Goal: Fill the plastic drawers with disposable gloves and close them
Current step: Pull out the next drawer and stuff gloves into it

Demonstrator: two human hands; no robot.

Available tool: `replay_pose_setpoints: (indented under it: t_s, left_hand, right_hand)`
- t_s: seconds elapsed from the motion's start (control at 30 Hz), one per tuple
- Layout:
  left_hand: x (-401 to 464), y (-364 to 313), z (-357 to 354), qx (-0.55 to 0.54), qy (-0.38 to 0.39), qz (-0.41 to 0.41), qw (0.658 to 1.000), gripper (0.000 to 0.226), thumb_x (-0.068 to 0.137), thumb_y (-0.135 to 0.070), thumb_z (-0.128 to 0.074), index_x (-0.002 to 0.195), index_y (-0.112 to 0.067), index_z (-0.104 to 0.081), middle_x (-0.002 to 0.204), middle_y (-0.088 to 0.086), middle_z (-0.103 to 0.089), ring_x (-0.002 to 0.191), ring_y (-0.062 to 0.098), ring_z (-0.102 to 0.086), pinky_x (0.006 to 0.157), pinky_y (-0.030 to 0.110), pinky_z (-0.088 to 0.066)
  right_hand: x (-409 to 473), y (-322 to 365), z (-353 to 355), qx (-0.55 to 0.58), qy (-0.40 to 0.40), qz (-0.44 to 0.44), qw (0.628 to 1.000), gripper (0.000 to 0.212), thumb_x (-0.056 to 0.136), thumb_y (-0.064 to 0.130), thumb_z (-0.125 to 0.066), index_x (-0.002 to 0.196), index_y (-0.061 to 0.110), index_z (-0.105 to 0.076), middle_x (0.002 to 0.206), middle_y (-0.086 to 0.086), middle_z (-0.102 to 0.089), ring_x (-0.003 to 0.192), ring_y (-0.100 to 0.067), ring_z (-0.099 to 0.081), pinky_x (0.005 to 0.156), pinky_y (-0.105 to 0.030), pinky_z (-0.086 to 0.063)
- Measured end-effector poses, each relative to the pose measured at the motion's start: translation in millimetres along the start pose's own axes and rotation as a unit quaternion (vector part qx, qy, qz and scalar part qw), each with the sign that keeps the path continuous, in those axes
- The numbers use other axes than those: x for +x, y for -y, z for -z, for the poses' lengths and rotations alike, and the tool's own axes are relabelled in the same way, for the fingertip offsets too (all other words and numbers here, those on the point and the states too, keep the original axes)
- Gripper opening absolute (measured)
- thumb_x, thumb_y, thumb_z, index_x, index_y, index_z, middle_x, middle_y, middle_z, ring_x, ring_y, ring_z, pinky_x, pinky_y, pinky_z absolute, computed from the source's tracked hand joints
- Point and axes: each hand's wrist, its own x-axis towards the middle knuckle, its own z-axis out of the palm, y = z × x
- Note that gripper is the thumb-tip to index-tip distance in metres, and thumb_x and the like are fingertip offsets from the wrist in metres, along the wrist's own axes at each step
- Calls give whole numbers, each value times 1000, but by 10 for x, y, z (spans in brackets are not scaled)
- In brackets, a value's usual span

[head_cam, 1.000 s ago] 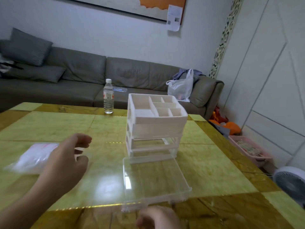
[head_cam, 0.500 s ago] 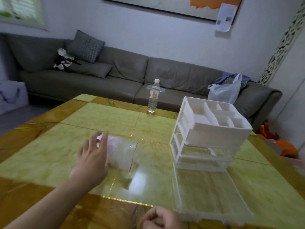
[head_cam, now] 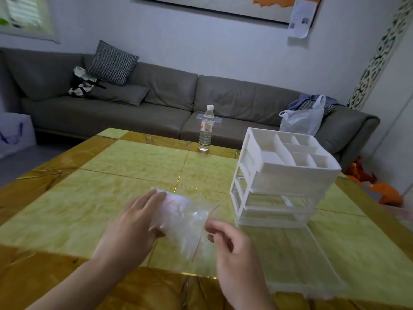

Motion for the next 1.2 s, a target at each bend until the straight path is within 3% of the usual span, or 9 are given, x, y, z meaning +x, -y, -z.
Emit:
replay_pose_setpoints:
  t_s: [0.17,0.3,0.4,0.5,0.63,0.77,0.97,1.07,1.2]
  left_hand:
    - [-181,-201,42,-2,-12,-47,999,94,71,-29,-94,152,-28,-48,152,-7,-54,138,22,-49,100,44,-55]
    - [-256,-229,101,-16,-21,-42,999,92,69,-38,-95,150,-26,-53,147,-10,-57,133,17,-49,103,38,-50]
    - [-339,-232,129,-45,-10,-50,998,91,67,-45,-94,148,-29,-55,144,-18,-57,130,12,-50,100,36,-49]
    - [-421,-237,120,-39,-4,-67,997,83,72,-51,-83,147,-33,-53,142,-26,-53,129,8,-49,97,33,-49]
    - [-416,-187,185,-46,10,-61,997,86,70,-65,-66,149,-36,-49,141,-34,-44,132,2,-43,97,27,-44]
    - [-428,-171,207,-56,34,-67,996,86,68,-69,-63,148,-41,-49,137,-37,-43,131,-1,-44,96,23,-42]
    - [-421,-202,237,-58,69,-66,994,90,64,-70,-69,148,-47,-44,140,-39,-38,132,-9,-37,101,21,-41]
    - [-396,-193,286,-43,73,-62,994,89,68,-63,-79,147,-50,-41,141,-40,-35,134,-8,-34,100,21,-42]
    - [-342,-137,361,-35,64,-39,997,91,68,-54,-88,145,-53,-40,142,-42,-34,134,-7,-35,98,25,-46]
  right_hand:
    - [16,24,14,19,127,-55,990,40,92,10,-76,118,40,-74,103,21,-79,96,1,-75,93,-28,-60]
    - [-9,92,81,38,134,-51,989,58,88,8,-81,125,48,-63,108,34,-71,94,3,-73,83,-18,-58]
    - [-17,88,85,23,116,-55,991,45,85,10,-84,116,40,-71,99,18,-78,82,-4,-76,72,-22,-61]
    - [-24,50,65,29,107,-51,993,34,85,8,-84,100,37,-76,92,20,-79,80,-3,-77,70,-23,-62]
    - [-34,-39,-28,28,132,-44,990,54,78,25,-91,110,63,-68,101,-5,-79,90,-19,-76,84,-34,-64]
    - [-10,-112,-128,20,124,-43,991,41,78,29,-92,110,45,-74,96,-10,-80,88,-26,-76,83,-40,-63]
    - [44,-123,-154,-26,109,-14,994,12,84,18,-79,96,19,-76,88,-5,-78,82,-19,-75,75,-42,-62]
    - [29,-95,-83,-23,113,-16,993,22,90,7,-68,98,25,-77,93,9,-79,89,-5,-74,83,-31,-62]
    - [20,-42,40,4,114,-37,993,40,95,-3,-54,102,30,-74,98,16,-78,94,-1,-74,87,-28,-61]
